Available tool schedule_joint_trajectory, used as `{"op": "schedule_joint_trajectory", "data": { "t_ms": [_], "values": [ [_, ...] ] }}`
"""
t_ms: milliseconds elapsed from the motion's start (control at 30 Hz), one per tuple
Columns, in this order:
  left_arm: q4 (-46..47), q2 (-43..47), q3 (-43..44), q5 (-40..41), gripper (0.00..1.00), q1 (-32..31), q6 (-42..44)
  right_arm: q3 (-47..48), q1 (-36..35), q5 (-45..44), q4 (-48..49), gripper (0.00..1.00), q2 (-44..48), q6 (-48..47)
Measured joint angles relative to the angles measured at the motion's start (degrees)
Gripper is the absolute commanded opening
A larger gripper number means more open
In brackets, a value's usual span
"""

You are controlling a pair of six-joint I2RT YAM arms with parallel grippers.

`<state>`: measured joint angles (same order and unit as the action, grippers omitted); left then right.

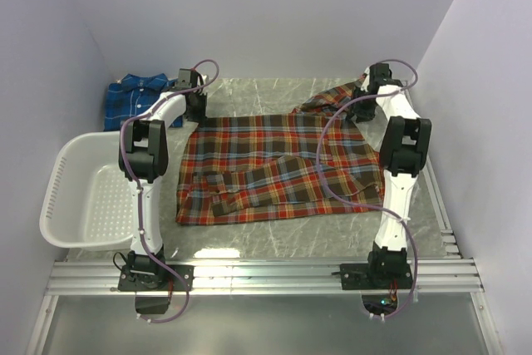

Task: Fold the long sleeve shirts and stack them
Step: Fold the shirt

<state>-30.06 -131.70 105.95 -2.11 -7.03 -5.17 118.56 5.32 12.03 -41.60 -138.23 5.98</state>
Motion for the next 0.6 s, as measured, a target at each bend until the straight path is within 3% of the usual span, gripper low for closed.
{"op": "schedule_joint_trajectory", "data": {
  "t_ms": [600],
  "values": [
    [-0.42,0.0,0.02,0.48,0.01,0.0,0.0,8.07,-1.53,0.55,-2.69,0.5,-4.66,-1.38]
  ]
}}
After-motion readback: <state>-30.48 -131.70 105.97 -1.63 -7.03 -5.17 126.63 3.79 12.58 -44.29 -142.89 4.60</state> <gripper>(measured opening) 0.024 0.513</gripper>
